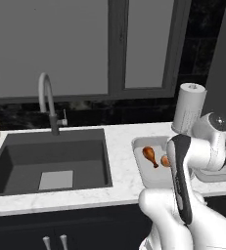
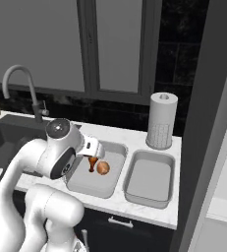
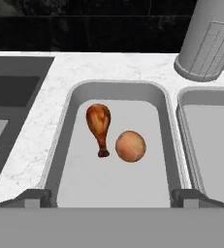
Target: Place one onion and one chicken drumstick in each tupperware on the nearby counter, to pack two identical lunches.
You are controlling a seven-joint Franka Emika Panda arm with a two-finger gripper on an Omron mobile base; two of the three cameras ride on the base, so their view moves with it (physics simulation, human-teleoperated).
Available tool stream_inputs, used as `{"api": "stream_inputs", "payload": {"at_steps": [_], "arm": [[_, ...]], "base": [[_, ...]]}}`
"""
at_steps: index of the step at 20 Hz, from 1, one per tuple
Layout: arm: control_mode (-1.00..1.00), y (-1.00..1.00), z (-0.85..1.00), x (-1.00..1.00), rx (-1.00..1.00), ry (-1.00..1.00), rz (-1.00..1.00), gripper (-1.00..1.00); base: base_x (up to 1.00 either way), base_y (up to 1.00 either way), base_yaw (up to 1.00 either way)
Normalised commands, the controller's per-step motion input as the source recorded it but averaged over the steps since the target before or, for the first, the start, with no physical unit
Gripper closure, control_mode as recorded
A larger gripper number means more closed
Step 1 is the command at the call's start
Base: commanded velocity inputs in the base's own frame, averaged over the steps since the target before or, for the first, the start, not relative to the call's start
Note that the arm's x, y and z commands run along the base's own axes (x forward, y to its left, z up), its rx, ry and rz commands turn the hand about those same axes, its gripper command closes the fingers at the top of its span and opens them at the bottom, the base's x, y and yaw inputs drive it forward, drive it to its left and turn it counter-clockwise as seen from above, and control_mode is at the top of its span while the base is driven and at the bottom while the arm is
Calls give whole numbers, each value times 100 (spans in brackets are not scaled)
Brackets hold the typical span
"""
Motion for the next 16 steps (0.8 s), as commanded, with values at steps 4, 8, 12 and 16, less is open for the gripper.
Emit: {"api": "stream_inputs", "payload": {"at_steps": [4, 8, 12, 16], "arm": [[-100, 91, 80, -42, -35, -8, 26, -100], [-100, 82, 39, -61, -34, -6, 26, -100], [100, 2, -4, -75, -6, -11, 10, -100], [100, 0, 0, 0, 0, 0, 0, -100]], "base": [[0, 0, 0], [0, 0, 0], [-25, -10, 0], [-100, -67, 0]]}}
